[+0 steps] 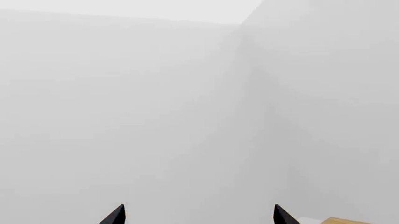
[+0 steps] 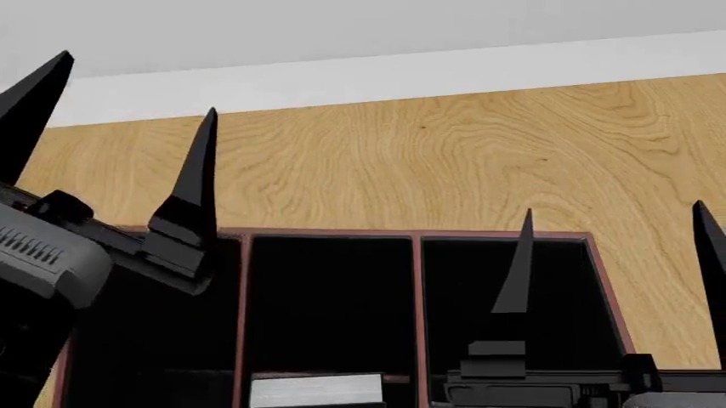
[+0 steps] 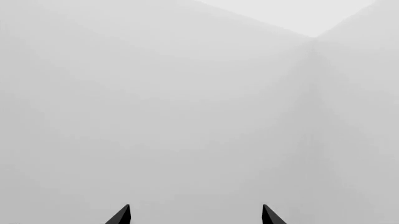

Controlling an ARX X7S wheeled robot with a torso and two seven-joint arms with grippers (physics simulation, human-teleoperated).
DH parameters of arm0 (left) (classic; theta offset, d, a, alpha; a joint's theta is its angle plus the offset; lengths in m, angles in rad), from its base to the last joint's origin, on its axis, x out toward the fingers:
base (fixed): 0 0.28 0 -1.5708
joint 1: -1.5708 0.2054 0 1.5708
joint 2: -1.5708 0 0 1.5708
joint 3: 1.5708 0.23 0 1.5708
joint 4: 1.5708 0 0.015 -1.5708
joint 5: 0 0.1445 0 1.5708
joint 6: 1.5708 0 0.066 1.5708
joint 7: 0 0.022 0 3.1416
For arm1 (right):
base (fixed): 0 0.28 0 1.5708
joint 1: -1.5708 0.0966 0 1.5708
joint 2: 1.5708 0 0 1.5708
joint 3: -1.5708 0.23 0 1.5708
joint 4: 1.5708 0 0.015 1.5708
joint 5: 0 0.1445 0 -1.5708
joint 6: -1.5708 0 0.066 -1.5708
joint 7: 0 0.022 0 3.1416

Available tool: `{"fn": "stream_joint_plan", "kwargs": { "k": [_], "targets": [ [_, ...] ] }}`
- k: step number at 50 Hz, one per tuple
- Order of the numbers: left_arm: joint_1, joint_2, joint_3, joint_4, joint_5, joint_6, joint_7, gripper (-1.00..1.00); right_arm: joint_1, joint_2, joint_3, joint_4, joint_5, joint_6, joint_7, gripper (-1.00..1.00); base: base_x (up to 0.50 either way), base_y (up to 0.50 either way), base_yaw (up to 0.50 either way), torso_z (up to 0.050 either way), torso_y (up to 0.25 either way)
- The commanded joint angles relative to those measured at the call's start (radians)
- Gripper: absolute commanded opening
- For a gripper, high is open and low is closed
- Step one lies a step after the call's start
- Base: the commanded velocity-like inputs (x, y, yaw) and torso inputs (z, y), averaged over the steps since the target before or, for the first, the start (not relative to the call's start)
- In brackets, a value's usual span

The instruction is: Pick up the book and place it in the back compartment of the caddy.

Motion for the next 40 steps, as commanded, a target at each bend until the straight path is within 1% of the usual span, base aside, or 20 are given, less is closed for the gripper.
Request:
{"fn": "stream_joint_plan", "kwargs": {
  "k": [1,11,15,21,28,40],
  "targets": [
    [0.068,-0.021,-0.032,0.05,-0.009,0.035,-0.026,1.0,0.002,0.003,-0.003,-0.003,-0.001,0.005,0.004,1.0,0.0,0.0,0.0,0.0,0.0],
    [0.104,-0.034,-0.034,0.091,-0.002,0.04,-0.044,1.0,0.008,0.005,-0.01,-0.004,-0.004,0.006,0.003,1.0,0.0,0.0,0.0,0.0,0.0],
    [0.12,-0.047,-0.017,0.101,0.049,0.06,-0.058,1.0,0.011,0.006,-0.009,-0.017,-0.001,0.016,0.009,1.0,0.0,0.0,0.0,0.0,0.0],
    [0.151,-0.067,-0.051,0.168,0.028,0.044,-0.083,1.0,0.009,0.014,-0.004,-0.044,-0.001,0.027,0.017,1.0,0.0,0.0,0.0,0.0,0.0],
    [0.209,-0.095,-0.057,0.217,0.055,0.059,-0.104,1.0,0.013,0.018,-0.004,-0.065,0.002,0.042,0.026,1.0,0.0,0.0,0.0,0.0,0.0],
    [0.231,-0.115,-0.074,0.286,0.053,0.044,-0.126,1.0,0.011,0.025,-0.002,-0.085,0.003,0.049,0.034,1.0,0.0,0.0,0.0,0.0,0.0]
  ]
}}
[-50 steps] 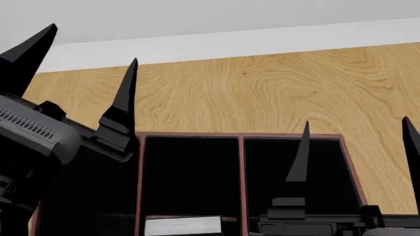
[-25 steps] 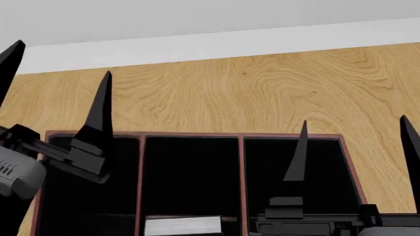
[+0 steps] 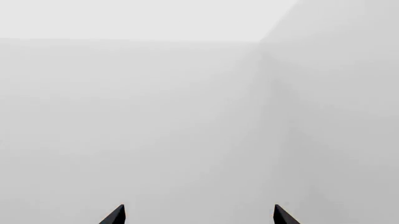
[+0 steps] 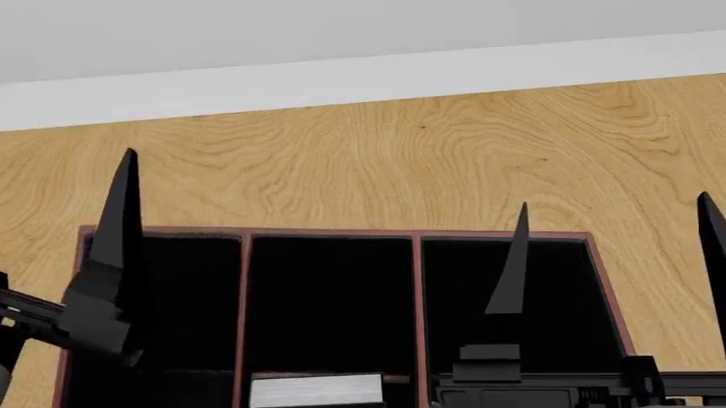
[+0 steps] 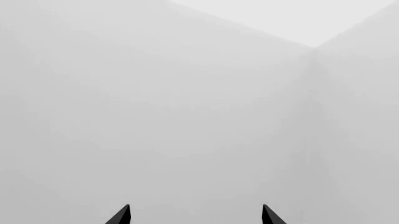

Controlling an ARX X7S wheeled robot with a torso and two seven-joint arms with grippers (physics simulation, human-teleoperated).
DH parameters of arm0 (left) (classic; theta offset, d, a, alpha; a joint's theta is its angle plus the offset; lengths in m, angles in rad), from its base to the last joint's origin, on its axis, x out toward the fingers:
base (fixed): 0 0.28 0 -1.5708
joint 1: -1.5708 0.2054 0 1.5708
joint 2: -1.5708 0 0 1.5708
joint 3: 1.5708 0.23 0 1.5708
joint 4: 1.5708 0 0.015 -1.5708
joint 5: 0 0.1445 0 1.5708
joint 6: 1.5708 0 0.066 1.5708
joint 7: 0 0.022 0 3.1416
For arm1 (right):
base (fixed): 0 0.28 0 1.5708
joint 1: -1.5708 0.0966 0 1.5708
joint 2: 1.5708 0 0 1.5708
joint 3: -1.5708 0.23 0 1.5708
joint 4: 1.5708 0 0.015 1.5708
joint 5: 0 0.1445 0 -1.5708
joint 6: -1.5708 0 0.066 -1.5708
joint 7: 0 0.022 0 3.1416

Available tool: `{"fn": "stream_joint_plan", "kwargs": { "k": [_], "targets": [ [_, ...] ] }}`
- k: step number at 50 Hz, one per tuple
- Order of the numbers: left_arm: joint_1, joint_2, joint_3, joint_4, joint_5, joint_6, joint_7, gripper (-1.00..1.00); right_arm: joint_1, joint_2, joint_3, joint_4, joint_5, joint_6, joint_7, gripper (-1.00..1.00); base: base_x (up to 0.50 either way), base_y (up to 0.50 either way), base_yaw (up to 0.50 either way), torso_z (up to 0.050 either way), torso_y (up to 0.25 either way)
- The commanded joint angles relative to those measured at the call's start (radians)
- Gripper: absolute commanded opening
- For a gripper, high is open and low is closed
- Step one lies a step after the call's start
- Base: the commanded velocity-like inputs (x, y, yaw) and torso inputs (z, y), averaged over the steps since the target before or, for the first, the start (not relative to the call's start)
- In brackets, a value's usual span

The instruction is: Pick up the book and place it in the back compartment of the caddy.

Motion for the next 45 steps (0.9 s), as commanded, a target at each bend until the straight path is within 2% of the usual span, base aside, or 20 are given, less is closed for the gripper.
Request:
{"fn": "stream_joint_plan", "kwargs": {
  "k": [1,25,36,40,45],
  "targets": [
    [0.04,-0.025,-0.013,0.067,0.019,0.004,-0.028,1.0,-0.002,0.008,0.005,-0.025,0.002,0.011,0.01,1.0,0.0,0.0,0.0,0.0,0.0],
    [0.183,-0.057,-0.051,0.179,0.04,0.053,-0.094,1.0,-0.021,0.037,0.032,-0.101,0.008,0.04,0.048,1.0,0.0,0.0,0.0,0.0,0.0],
    [0.198,-0.079,-0.079,0.258,0.021,0.031,-0.13,1.0,-0.018,0.07,0.032,-0.146,0.023,0.063,0.088,1.0,0.0,0.0,0.0,0.0,0.0],
    [0.193,-0.126,-0.061,0.269,0.007,0.053,-0.179,1.0,-0.015,0.145,-0.002,-0.148,0.057,0.028,0.172,1.0,0.0,0.0,0.0,0.0,0.0],
    [0.149,-0.267,0.022,0.27,-0.054,0.125,-0.334,1.0,0.017,0.261,-0.079,-0.149,0.108,-0.024,0.301,1.0,0.0,0.0,0.0,0.0,0.0]
  ]
}}
